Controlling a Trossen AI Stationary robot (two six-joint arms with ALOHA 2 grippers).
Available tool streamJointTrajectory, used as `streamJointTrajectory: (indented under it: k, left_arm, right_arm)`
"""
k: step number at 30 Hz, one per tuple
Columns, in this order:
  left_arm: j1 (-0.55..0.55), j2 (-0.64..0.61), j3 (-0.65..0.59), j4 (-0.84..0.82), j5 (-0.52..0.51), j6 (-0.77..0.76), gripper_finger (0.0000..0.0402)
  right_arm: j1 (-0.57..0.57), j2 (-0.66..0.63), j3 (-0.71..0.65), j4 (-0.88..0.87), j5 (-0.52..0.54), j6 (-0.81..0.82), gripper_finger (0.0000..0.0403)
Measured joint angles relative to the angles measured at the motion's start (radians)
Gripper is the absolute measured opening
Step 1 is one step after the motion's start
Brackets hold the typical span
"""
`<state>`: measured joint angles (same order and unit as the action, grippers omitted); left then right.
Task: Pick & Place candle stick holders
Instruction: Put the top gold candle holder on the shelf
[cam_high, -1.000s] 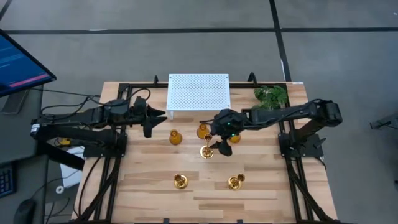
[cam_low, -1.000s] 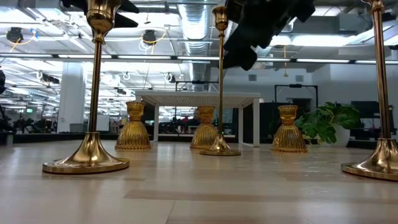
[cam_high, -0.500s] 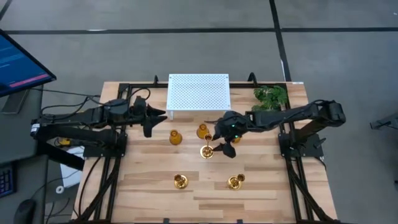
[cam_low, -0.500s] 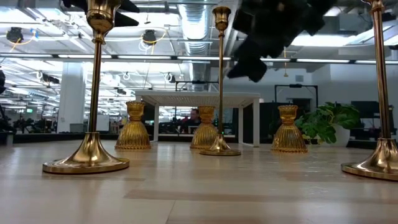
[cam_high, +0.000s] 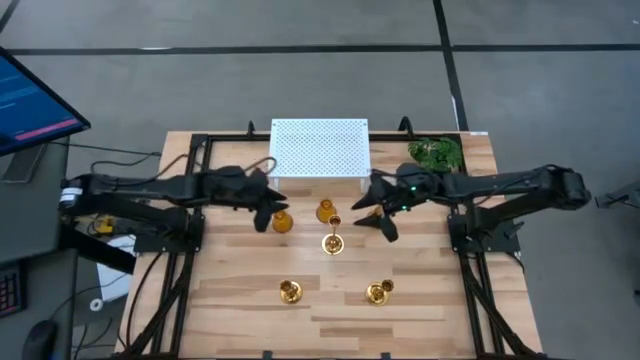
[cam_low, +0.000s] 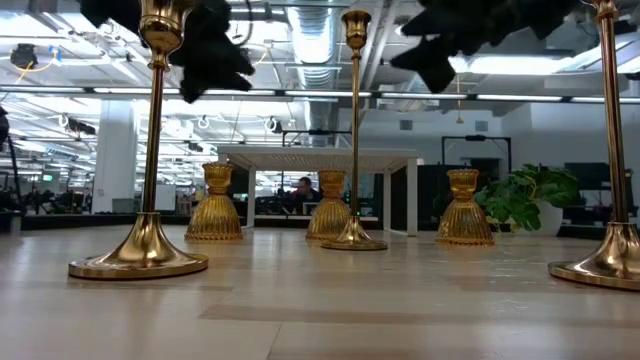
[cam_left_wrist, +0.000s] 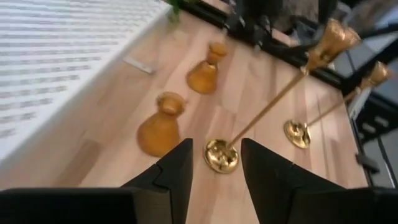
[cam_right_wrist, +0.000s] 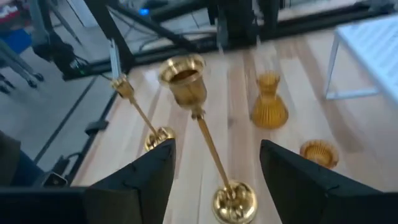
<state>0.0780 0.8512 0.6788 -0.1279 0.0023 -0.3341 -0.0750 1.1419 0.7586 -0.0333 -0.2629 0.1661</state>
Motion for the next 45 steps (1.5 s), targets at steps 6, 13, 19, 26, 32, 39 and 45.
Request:
streamJointTrajectory:
  k: [6,13,19,26,32,39,45]
  left_arm:
    - [0.000,0.150,0.000,0.201,0.087,0.111,0.0132]
    - [0.000,0.250,0.001,0.345,0.259,0.205,0.0182]
    - [-0.001,0.294,0.001,0.392,0.268,0.225,0.0241]
    - [-0.026,0.383,0.001,0.535,0.246,0.304,0.0248]
    - [-0.049,0.484,0.001,0.663,0.245,0.303,0.0233]
    - [-0.054,0.578,0.001,0.786,0.245,0.295,0.0232]
    - [-0.054,0.628,0.001,0.893,0.245,0.274,0.0228]
  right_arm:
    - [-0.014,-0.124,0.001,-0.052,0.002,0.008,0.0211]
    - [-0.013,-0.248,0.000,-0.106,0.002,0.027,0.0198]
    - [-0.013,-0.308,0.001,-0.102,0.002,0.030,0.0186]
    - [-0.013,-0.340,0.000,-0.110,0.002,0.045,0.0173]
    - [-0.012,-0.346,0.000,-0.113,0.002,0.045,0.0168]
    - [-0.013,-0.346,0.000,-0.113,0.002,0.045,0.0168]
    - [-0.013,-0.346,0.000,-0.114,0.002,0.045,0.0167]
